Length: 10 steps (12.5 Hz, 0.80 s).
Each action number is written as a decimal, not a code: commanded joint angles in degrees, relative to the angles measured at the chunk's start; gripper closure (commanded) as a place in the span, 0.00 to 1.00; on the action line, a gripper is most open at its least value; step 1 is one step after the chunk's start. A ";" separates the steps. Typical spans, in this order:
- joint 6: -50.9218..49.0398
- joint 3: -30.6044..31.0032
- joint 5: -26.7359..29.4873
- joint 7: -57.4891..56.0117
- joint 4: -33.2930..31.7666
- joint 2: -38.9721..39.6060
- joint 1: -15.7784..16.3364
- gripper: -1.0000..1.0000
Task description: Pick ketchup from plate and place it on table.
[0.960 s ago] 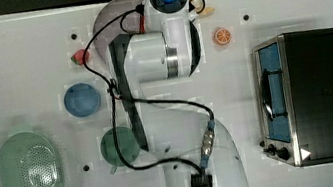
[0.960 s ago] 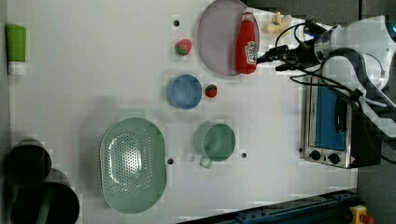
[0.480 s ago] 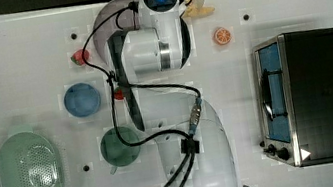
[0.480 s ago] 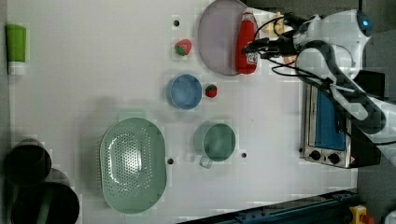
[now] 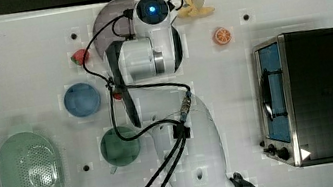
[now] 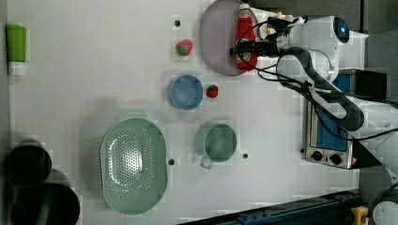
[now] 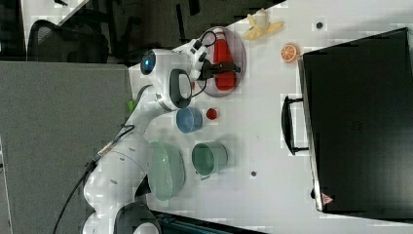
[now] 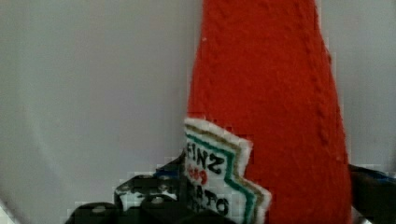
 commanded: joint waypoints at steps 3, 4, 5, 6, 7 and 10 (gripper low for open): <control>1.64 -0.52 -0.35 -2.39 1.31 -0.95 0.11 0.29; 1.64 -0.47 -0.35 -2.37 1.35 -1.02 0.17 0.40; 1.65 -0.45 -0.34 -2.31 1.48 -1.08 0.17 0.40; 1.61 -0.32 -0.31 -2.19 1.59 -1.43 0.17 0.40; 1.54 -0.26 -0.06 -1.42 1.64 -2.03 0.17 0.40; 0.43 0.31 0.25 1.09 2.57 -6.37 0.12 0.40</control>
